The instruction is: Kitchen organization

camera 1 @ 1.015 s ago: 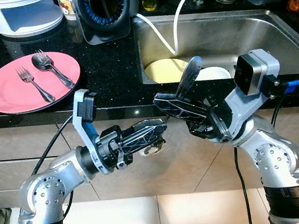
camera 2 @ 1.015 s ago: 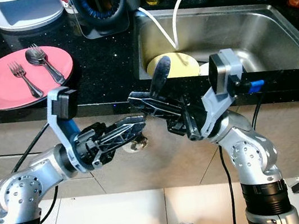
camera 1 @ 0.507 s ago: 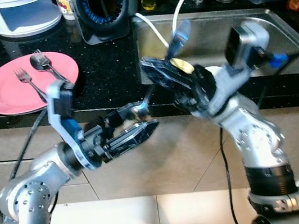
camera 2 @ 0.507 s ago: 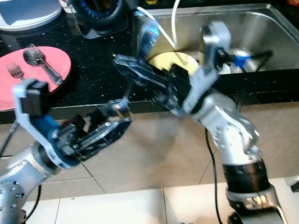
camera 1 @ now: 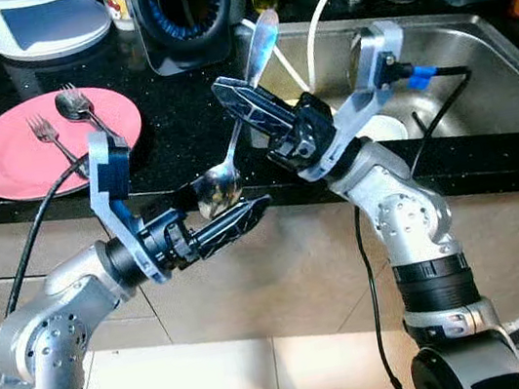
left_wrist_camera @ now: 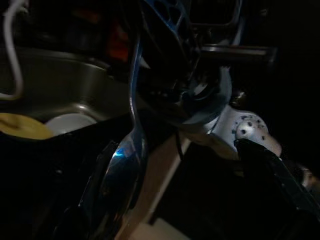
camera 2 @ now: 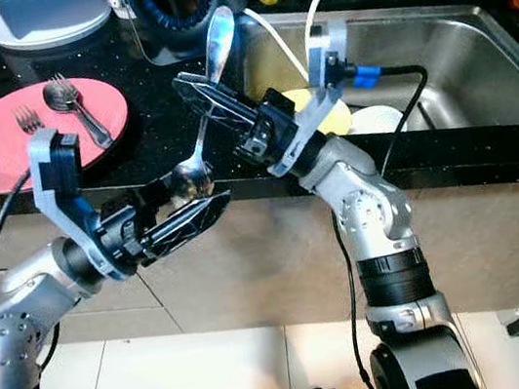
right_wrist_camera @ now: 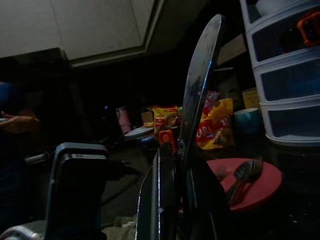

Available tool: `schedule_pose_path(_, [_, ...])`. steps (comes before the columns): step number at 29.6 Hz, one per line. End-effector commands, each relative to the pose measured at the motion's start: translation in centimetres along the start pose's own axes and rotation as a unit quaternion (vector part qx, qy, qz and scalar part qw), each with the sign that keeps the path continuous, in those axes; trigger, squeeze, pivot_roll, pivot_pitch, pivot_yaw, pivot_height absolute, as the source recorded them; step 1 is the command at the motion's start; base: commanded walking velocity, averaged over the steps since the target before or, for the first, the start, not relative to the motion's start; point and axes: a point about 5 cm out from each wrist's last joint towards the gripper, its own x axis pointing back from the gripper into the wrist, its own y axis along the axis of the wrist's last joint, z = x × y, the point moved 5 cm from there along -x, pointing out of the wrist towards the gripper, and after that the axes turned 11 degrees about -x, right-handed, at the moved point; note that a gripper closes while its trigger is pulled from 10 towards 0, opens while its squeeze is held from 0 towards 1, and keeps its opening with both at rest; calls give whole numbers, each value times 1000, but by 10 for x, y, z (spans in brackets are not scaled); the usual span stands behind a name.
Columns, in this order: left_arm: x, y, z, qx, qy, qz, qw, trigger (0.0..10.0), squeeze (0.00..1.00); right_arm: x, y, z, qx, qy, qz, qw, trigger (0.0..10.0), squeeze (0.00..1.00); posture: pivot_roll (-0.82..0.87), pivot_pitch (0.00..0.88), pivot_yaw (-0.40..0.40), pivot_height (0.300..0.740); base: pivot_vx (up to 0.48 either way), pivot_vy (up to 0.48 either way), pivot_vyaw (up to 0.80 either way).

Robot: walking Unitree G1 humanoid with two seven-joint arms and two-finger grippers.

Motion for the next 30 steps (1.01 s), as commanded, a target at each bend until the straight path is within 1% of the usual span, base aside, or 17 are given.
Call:
schedule_pose_path(1, [2, -7, -15, 6, -33, 23, 999, 10000, 1000, 27, 55, -27, 81, -102, -93, 987, 0, 0, 160, 87, -68, 740, 0, 0, 0])
schedule_pose_path(3, [10, -5, -14, 6, -32, 22, 999, 10000, 1000, 35, 69, -9, 25, -29, -132, 991, 0, 0, 160, 87, -68, 740, 0, 0, 0])
schedule_pose_path(4, [13, -5, -14, 7, -33, 21, 999, 10000, 1000, 40, 79, 4, -7, 17, -158, 987, 0, 0, 161, 86, -67, 740, 0, 0, 0])
schedule_pose_path(5, [13, -5, -14, 7, -33, 21, 999, 10000, 1000, 40, 79, 4, -7, 17, -158, 987, 0, 0, 161, 86, -67, 740, 0, 0, 0])
schedule_pose_path(7, [16, -4, -15, 9, -36, 19, 999, 10000, 1000, 47, 88, 20, -34, 76, -179, 980, 0, 0, 157, 89, -63, 740, 0, 0, 0])
schedule_pose_path(8, [16, -4, -15, 9, -36, 19, 999, 10000, 1000, 47, 88, 20, -34, 76, -179, 980, 0, 0, 157, 89, -63, 740, 0, 0, 0])
schedule_pose_path(9, [16, -2, -15, 12, -38, 12, 999, 10000, 1000, 51, 86, 31, -30, 110, -168, 979, 0, 0, 157, 89, -63, 740, 0, 0, 0])
schedule_pose_path(11, [16, 1, -16, 13, -43, -1, 999, 10000, 1000, 55, 77, 44, -18, 148, -137, 979, 0, 0, 153, 89, -59, 740, 0, 0, 0])
schedule_pose_path(12, [16, 3, -18, 14, -49, -8, 999, 10000, 682, 56, 72, 45, -10, 150, -118, 982, 0, 0, 153, 90, -58, 740, 0, 0, 0])
schedule_pose_path(13, [16, 5, -19, 15, -53, -12, 998, 10000, 682, 56, 70, 45, -6, 147, -108, 983, 0, 0, 153, 90, -58, 740, 0, 0, 0])
schedule_pose_path(14, [17, 7, -23, 17, -66, -18, 998, 10000, 129, 56, 70, 39, -1, 125, -109, 986, 0, 0, 151, 90, -58, 740, 0, 0, 0])
schedule_pose_path(16, [17, 7, -24, 18, -70, -19, 997, 10000, 129, 55, 71, 37, 0, 117, -111, 987, 0, 0, 151, 90, -58, 740, 0, 0, 0])
schedule_pose_path(17, [18, 7, -28, 19, -79, -21, 996, 10000, 0, 52, 72, 29, 6, 92, -112, 989, 0, 0, 149, 92, -56, 740, 0, 0, 0])
schedule_pose_path(20, [19, 7, -32, 20, -88, -22, 996, 10000, 0, 44, 74, 10, 31, 27, -116, 992, 0, 0, 149, 92, -57, 740, 0, 0, 0])
schedule_pose_path(24, [11, 2, -21, 1, -44, -19, 999, 10000, 0, 29, 78, -28, 87, -108, -125, 982, 0, 0, 152, 97, -59, 740, 0, 0, 0])
schedule_pose_path(26, [8, 1, -18, -3, -27, -20, 999, 10000, 0, 25, 75, -34, 113, -130, -112, 979, 0, 0, 154, 101, -62, 740, 0, 0, 0])
schedule_pose_path(30, [4, 0, -14, -5, -6, -23, 1000, 10000, 0, 21, 73, -43, 137, -158, -99, 973, 0, 0, 157, 107, -64, 740, 0, 0, 0])
